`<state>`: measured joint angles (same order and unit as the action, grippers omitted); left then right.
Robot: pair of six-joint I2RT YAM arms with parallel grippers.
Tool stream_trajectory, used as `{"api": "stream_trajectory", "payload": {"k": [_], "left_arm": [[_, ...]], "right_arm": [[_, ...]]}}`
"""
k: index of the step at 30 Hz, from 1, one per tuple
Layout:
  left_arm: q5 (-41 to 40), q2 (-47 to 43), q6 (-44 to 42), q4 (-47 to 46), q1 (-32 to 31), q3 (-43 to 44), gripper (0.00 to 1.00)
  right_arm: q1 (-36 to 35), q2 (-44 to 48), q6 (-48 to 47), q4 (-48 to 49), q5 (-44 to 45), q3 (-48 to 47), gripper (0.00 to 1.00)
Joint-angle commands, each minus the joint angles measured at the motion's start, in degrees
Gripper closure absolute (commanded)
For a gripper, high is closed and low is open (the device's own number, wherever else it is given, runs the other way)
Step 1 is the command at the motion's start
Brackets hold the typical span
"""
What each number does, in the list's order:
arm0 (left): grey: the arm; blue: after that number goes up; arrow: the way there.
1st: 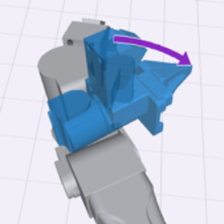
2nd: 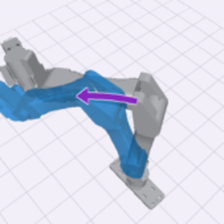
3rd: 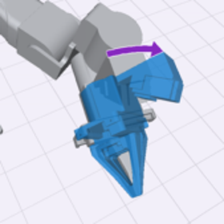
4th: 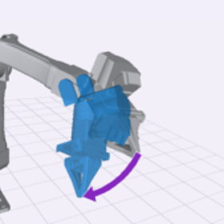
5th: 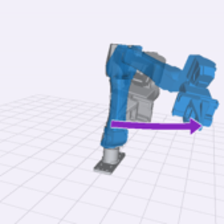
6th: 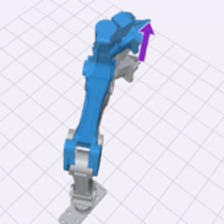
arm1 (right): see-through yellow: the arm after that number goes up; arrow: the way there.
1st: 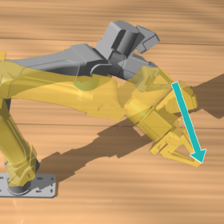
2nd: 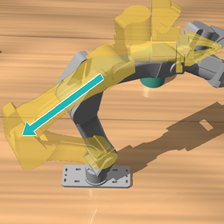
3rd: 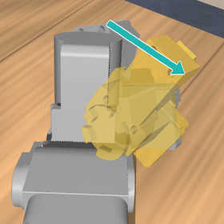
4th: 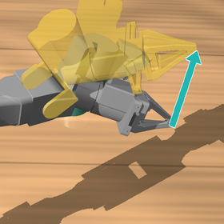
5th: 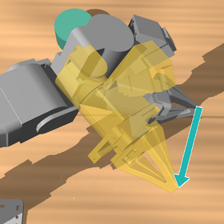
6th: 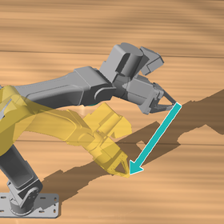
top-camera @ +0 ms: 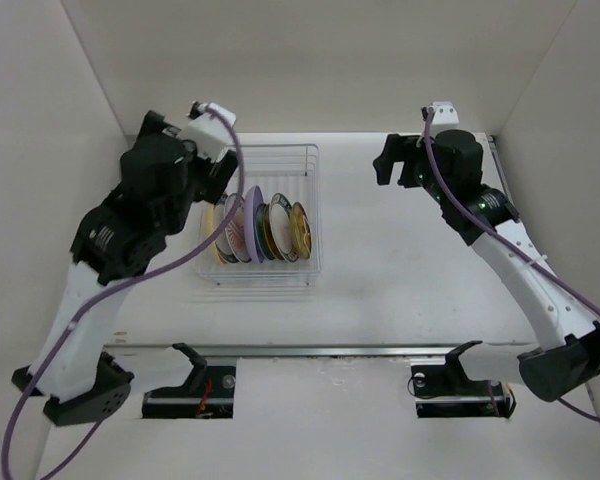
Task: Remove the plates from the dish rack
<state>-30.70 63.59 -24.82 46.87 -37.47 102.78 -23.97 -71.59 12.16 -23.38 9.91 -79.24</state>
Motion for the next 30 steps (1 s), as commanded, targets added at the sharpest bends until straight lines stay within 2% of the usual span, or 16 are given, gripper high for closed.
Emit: {"api": "stream_trajectory", "payload": {"k": [1, 2, 3, 4, 5, 8, 10, 12, 13, 14, 15, 19, 21, 25, 29, 30], "left_arm": [[0.3, 9.2, -4.2, -1.7, 3.0, 3.6, 0.07], [7.2, 10.4, -1.5, 0.5, 3.8, 9.2, 0.14], [10.2, 11.6, 0.3, 2.8, 3.8, 11.2, 0.16], [12.3, 14.2, 1.6, 5.0, 3.0, 12.6, 0.13], [11.7, 15.5, 5.7, 7.5, 2.1, 13.4, 0.01], [13.1, 22.0, 11.1, 10.7, 1.5, 15.4, 0.00], [21.1, 27.8, 13.0, 13.0, 1.5, 19.3, 0.04], [31.1, 32.0, 13.0, 18.2, 0.0, 25.7, 0.14], [32.1, 34.0, 12.5, 19.3, -0.7, 26.9, 0.18], [32.1, 37.2, 12.5, 19.3, -1.3, 26.9, 0.26], [32.1, 38.5, 11.8, 19.8, -1.9, 26.9, 0.43], [29.3, 44.5, 11.8, 18.2, -1.9, 23.3, 0.68], [29.8, 47.1, 12.3, 17.6, -1.3, 22.2, 0.72], [31.9, 49.1, 13.2, 17.1, -0.8, 18.9, 0.72], [28.6, 51.2, 14.4, 15.6, -0.8, 16.1, 0.72], [25.7, 51.2, 15.2, 14.7, -0.1, 14.3, 0.72]], "right_arm": [[0.5, -0.4, -3.2, 4.0, -7.1, 0.0, 0.01], [0.5, -0.4, -3.2, 4.5, -7.1, 0.0, 0.01], [0.5, -0.4, -3.2, 4.5, -7.1, 0.0, 0.01], [0.5, -0.4, -3.2, 4.5, -7.1, 0.0, 0.01], [0.5, -0.4, -3.2, 4.5, -7.1, 0.5, 0.01], [0.5, -0.4, -3.2, 4.5, -8.8, 0.5, 0.01], [0.5, -0.4, -1.9, 5.3, -9.9, 1.9, 0.01], [0.5, 0.1, 0.6, 5.8, -9.9, 2.8, 0.01], [0.5, 0.1, 1.9, 6.3, -8.5, 2.8, 0.01], [1.0, 0.7, 3.3, 6.3, -7.2, 3.3, 0.01], [1.0, 1.2, 6.4, 6.3, -5.5, 4.0, 0.01], [1.0, 4.3, 11.0, 6.9, -1.5, 6.5, 0.01], [1.0, 6.1, 12.1, 6.9, 1.4, 7.9, 0.01], [1.0, 7.8, 12.6, 5.7, 4.2, 9.9, 0.01], [1.0, 8.4, 12.6, 4.5, 6.2, 10.4, 0.01], [1.0, 8.4, 12.6, 4.5, 6.2, 10.9, 0.01]]}}
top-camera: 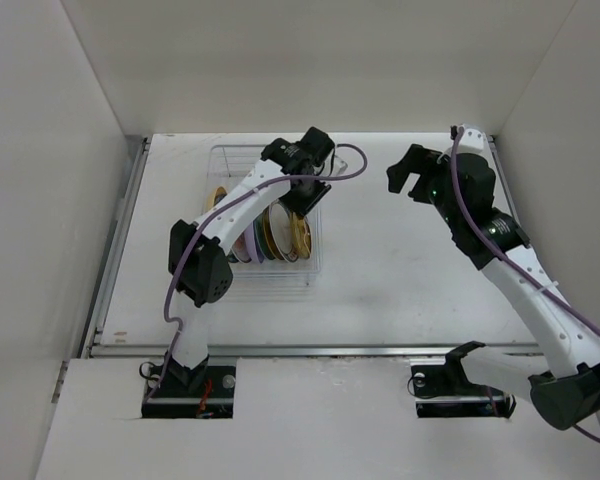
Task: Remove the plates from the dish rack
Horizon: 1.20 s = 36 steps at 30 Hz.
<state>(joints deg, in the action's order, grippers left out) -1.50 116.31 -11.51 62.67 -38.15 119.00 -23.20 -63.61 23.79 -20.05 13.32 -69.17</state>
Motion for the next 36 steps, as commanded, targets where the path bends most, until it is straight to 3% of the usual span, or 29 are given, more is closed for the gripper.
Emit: {"api": "stream_trajectory", "payload": {"k": [1, 11, 14, 15, 16, 24, 28, 36], "left_arm": [[-4.6, -0.9, 1.9, -1.8, 0.5, -2.5, 0.72], [-6.5, 0.9, 4.2, -1.9, 1.1, -6.4, 0.72], [-7.9, 1.5, 4.2, -1.3, 1.7, -7.0, 0.83], [-7.9, 2.1, 4.2, -0.8, 1.7, -7.0, 0.98], [-7.2, 2.6, 4.8, -0.8, 2.4, -7.0, 1.00], [-6.3, 1.1, 8.6, 3.8, 3.5, 5.9, 1.00], [-10.2, -2.0, 8.6, 3.5, 2.9, 11.2, 1.00], [-11.4, -10.8, 9.4, 0.3, 2.4, 10.6, 1.00]], "right_arm": [[0.3, 0.4, 1.0, 0.6, 2.8, 0.9, 0.01], [0.3, -0.7, 1.0, 0.6, 0.5, 0.9, 0.01], [0.3, -0.7, 1.0, 0.6, -0.1, 0.9, 0.01], [0.3, -0.7, 1.0, 0.1, -0.1, 0.9, 0.01], [0.3, -0.7, 1.0, 0.1, -0.1, 0.9, 0.01], [0.3, -1.2, -2.4, -1.5, -4.9, -0.4, 0.01], [0.3, -1.8, -5.8, -1.5, -13.5, -1.0, 0.01], [0.3, -9.8, -6.7, 3.9, -42.1, -2.0, 0.01]]}}
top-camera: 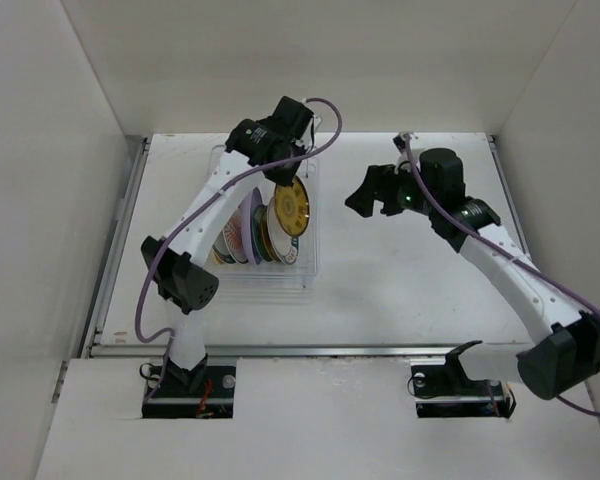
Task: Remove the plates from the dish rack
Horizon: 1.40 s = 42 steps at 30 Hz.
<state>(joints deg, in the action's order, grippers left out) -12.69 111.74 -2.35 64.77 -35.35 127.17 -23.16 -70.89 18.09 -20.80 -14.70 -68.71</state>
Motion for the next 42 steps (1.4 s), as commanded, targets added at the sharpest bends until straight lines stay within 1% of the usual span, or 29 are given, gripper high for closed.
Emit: {"api": "stream_trajectory", "payload": {"k": [1, 4, 5, 6, 8, 9, 11, 12, 14, 15, 16, 18, 19, 22, 25, 26, 28, 29, 30, 31, 32, 33, 34, 35, 36, 38, 39, 41, 42], "left_arm": [[0.6, -7.0, 0.2, -2.3, -0.4, 1.7, 1.00], [6.4, -8.0, 1.5, -3.1, 2.1, 0.9, 1.00], [9.1, -8.0, 1.5, -3.1, 2.8, 0.9, 1.00], [15.2, -8.0, 1.5, -3.1, 3.5, 0.9, 1.00], [21.0, -8.0, 1.5, -3.1, 6.3, -0.2, 1.00], [27.0, -8.0, 2.1, -3.6, 7.5, -1.4, 1.00], [32.0, -7.4, 2.7, -3.6, 9.3, -2.0, 1.00], [36.1, -6.9, 2.7, -3.6, 10.6, -2.0, 1.00], [42.4, -6.4, 2.7, -4.1, 11.8, -3.1, 1.00], [42.5, -6.4, 2.7, -4.1, 11.8, -3.1, 1.00], [44.9, -6.4, 2.2, -4.8, 11.8, -3.9, 1.00], [44.9, -6.4, 2.2, -6.0, 11.8, -5.1, 1.00], [45.5, -6.4, 2.2, -6.6, 12.3, -5.6, 1.00], [48.3, -5.2, 2.2, -7.3, 12.3, -5.6, 1.00], [49.5, -4.6, 3.8, -9.0, 12.3, -5.1, 1.00], [49.5, -4.6, 3.8, -9.7, 12.3, -4.6, 1.00], [50.0, -3.8, 4.4, -9.7, 12.3, -4.0, 1.00], [50.0, -3.2, 4.4, -9.7, 12.3, -4.0, 1.00], [46.9, -3.2, 4.4, -8.8, 11.8, -3.0, 1.00], [45.1, -2.5, 4.4, -8.8, 11.8, -3.0, 0.90], [42.7, -2.0, 4.4, -7.9, 11.8, -2.1, 0.74], [40.6, -2.0, 4.4, -7.2, 11.8, -1.6, 0.55], [36.9, -2.0, 4.4, -7.2, 11.8, -1.1, 0.01], [32.9, -2.0, 4.4, -7.2, 11.3, -0.5, 0.00], [32.8, -2.0, 3.8, -7.2, 11.3, -0.5, 0.00], [27.2, -2.5, 3.3, -7.2, 10.7, -0.5, 0.00], [24.5, -3.1, 3.3, -7.2, 9.8, -0.5, 0.00], [17.8, -3.6, 3.3, -7.9, 8.4, 0.0, 0.00], [15.7, -4.2, 2.5, -7.9, 8.4, 0.0, 0.00]], "right_arm": [[0.9, -4.7, -0.2, 6.0, -15.4, -2.5, 0.01], [2.1, -9.8, 4.6, 14.3, -21.5, -1.8, 0.01], [2.2, -11.3, 5.1, 15.3, -22.5, -1.8, 0.01], [2.2, -12.7, 5.1, 15.8, -23.3, -2.3, 0.01], [2.9, -15.7, 5.9, 19.0, -27.6, -2.3, 0.02], [2.9, -16.5, 5.9, 19.8, -28.8, -2.3, 0.04], [2.9, -17.9, 5.9, 21.7, -31.8, -1.7, 0.06], [2.9, -17.9, 5.9, 22.2, -31.8, -1.7, 0.06], [2.9, -18.9, 6.5, 23.2, -32.4, 0.0, 0.11], [2.9, -18.9, 6.5, 23.2, -32.4, 0.0, 0.11], [2.9, -19.8, 7.5, 24.0, -32.4, 0.0, 0.19], [3.5, -20.6, 9.5, 27.4, -35.3, 0.5, 0.26], [3.5, -21.6, 11.5, 28.4, -36.0, 0.5, 0.28], [3.5, -23.3, 11.5, 28.4, -36.0, 0.5, 0.31], [3.5, -25.8, 12.1, 28.4, -37.5, -0.7, 0.46], [3.5, -25.8, 12.7, 28.4, -38.1, -0.7, 0.62], [3.5, -26.7, 13.2, 28.4, -38.7, -1.4, 0.91], [4.2, -26.7, 13.2, 28.4, -38.7, -1.4, 1.00], [4.2, -26.7, 14.0, 28.4, -38.2, -1.4, 1.00], [5.5, -25.9, 15.0, 28.4, -37.3, -1.4, 1.00], [6.2, -25.4, 15.5, 28.4, -36.3, -1.4, 1.00], [7.2, -24.6, 16.4, 27.8, -35.6, -1.4, 1.00], [8.1, -24.6, 17.0, 27.3, -34.7, -1.4, 1.00], [10.7, -23.1, 18.5, 27.3, -33.2, -0.9, 1.00], [11.9, -23.1, 18.6, 27.3, -32.7, 0.0, 1.00], [15.9, -22.2, 20.1, 27.3, -30.1, 0.0, 1.00], [17.3, -21.6, 20.1, 24.8, -28.1, 0.0, 1.00], [20.3, -21.6, 20.1, 20.3, -22.1, 0.0, 1.00], [23.2, -21.6, 20.1, 16.3, -15.7, -0.6, 1.00]]}}
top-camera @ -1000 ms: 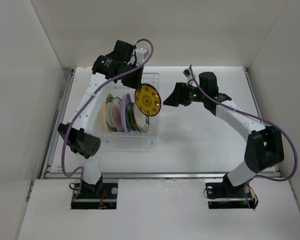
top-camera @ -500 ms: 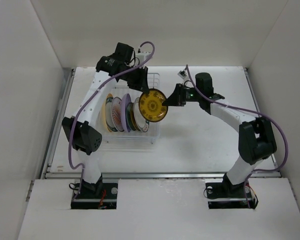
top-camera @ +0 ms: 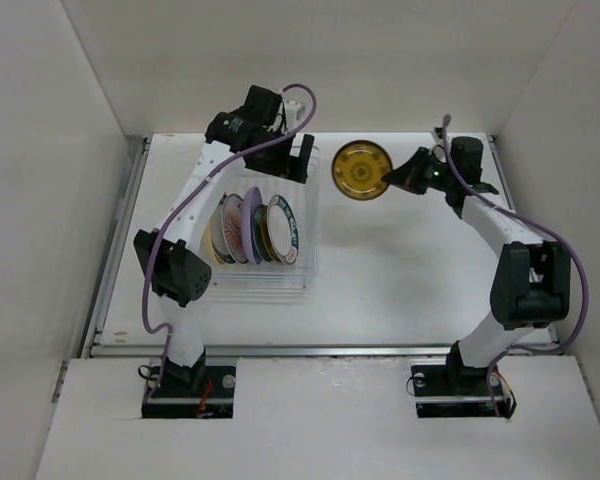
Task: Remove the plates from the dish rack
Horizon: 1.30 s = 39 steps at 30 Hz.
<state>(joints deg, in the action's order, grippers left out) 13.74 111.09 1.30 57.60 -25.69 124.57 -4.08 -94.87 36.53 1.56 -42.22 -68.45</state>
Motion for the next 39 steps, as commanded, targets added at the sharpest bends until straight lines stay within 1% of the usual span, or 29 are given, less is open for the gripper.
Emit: {"api": "stream_trajectory", "payload": {"k": [1, 2, 3, 5, 7, 8, 10, 11, 13, 14, 15, 16, 18, 20, 21, 22, 24, 26, 27, 28, 29, 32, 33, 36, 37, 39], "left_arm": [[-12.9, -3.6, -1.1, -0.7, -2.6, 2.6, 0.00], [-16.7, -3.6, -2.8, -0.7, -3.1, 2.6, 0.00], [-18.1, -3.6, -3.7, 0.3, -3.1, 2.6, 0.00], [-20.4, -3.0, -5.7, 3.5, -5.7, 2.6, 0.00], [-23.0, -1.5, -8.8, 5.5, -7.4, 2.6, 0.08], [-23.7, -1.5, -9.5, 6.3, -8.7, 2.6, 0.17], [-26.5, -1.0, -10.2, 6.8, -9.3, 0.4, 0.24], [-27.2, -1.0, -10.2, 6.8, -9.9, -0.4, 0.26], [-29.7, -0.4, -10.7, 6.8, -9.9, -2.4, 0.26], [-30.5, 0.4, -10.7, 6.8, -9.9, -2.4, 0.28], [-31.3, 0.4, -10.7, 6.8, -9.9, -2.4, 0.30], [-32.1, 1.3, -10.7, 6.8, -9.9, -2.9, 0.35], [-32.1, 2.2, -10.7, 6.8, -9.9, -2.9, 0.40], [-33.3, 2.9, -10.7, 6.8, -9.9, -3.5, 0.44], [-34.1, 3.4, -10.7, 6.8, -9.9, -4.2, 0.44], [-34.1, 4.0, -10.7, 6.8, -9.9, -4.3, 0.44], [-35.3, 4.0, -10.2, 6.8, -9.9, -5.0, 0.42], [-36.4, 5.4, -9.6, 7.3, -9.9, -5.0, 0.42], [-36.9, 5.4, -9.6, 7.3, -9.9, -5.5, 0.42], [-36.9, 6.1, -9.6, 8.0, -9.9, -5.5, 0.42], [-36.9, 6.9, -9.0, 8.1, -9.9, -4.9, 0.47], [-34.7, 7.4, -8.9, 8.8, -9.9, -4.9, 0.52], [-34.1, 7.4, -8.9, 9.4, -9.9, -4.9, 0.56], [-34.8, 8.6, -8.3, 11.6, -9.9, -3.8, 0.64], [-34.8, 9.4, -8.3, 12.3, -9.9, -3.2, 0.69], [-34.8, 10.3, -7.8, 14.2, -9.9, -2.5, 0.75]], "right_arm": [[5.6, 1.8, 1.6, -7.6, 14.5, -0.9, 1.00], [7.1, 1.1, 2.1, -8.9, 16.9, -0.9, 1.00], [9.8, 0.3, 2.7, -10.6, 21.7, -0.9, 1.00], [12.2, -2.8, 4.5, -15.4, 25.4, -1.6, 1.00], [15.3, -4.6, 5.6, -17.0, 28.4, -1.6, 1.00], [16.0, -5.8, 6.3, -17.0, 29.1, -0.9, 1.00], [17.2, -6.5, 7.1, -15.9, 29.9, 0.2, 1.00], [17.2, -7.3, 7.1, -15.9, 31.0, 0.2, 1.00], [17.2, -8.0, 7.1, -15.9, 32.9, 0.2, 1.00], [17.2, -8.6, 7.1, -16.8, 34.5, 0.2, 0.97], [17.7, -9.4, 7.1, -16.8, 35.0, -0.4, 0.94], [17.7, -9.5, 7.1, -17.5, 35.5, -0.4, 0.91], [18.4, -10.8, 7.1, -18.0, 36.2, -0.4, 0.90], [18.4, -10.8, 7.1, -18.5, 36.9, -0.4, 0.82], [19.0, -10.8, 7.1, -18.5, 37.7, -0.4, 0.75], [19.0, -10.8, 7.1, -19.1, 37.7, -0.4, 0.57], [19.6, -10.8, 7.1, -19.1, 38.9, -0.4, 0.39], [19.6, -10.0, 7.1, -19.8, 39.8, -0.4, 0.25], [19.6, -9.5, 7.1, -20.5, 39.8, -0.4, 0.22], [19.6, -9.5, 7.1, -21.0, 40.7, -0.4, 0.22], [19.6, -8.2, 7.1, -21.0, 40.7, -0.4, 0.21], [19.6, -5.7, 5.8, -21.5, 40.7, -0.4, 0.21], [19.6, -5.0, 5.2, -21.5, 40.7, -0.4, 0.21], [19.6, -1.8, 4.6, -21.5, 41.8, 0.9, 0.21], [19.6, -1.1, 4.0, -21.5, 42.4, 0.9, 0.21], [19.6, 0.7, 3.5, -22.1, 42.4, 0.9, 0.21]]}}
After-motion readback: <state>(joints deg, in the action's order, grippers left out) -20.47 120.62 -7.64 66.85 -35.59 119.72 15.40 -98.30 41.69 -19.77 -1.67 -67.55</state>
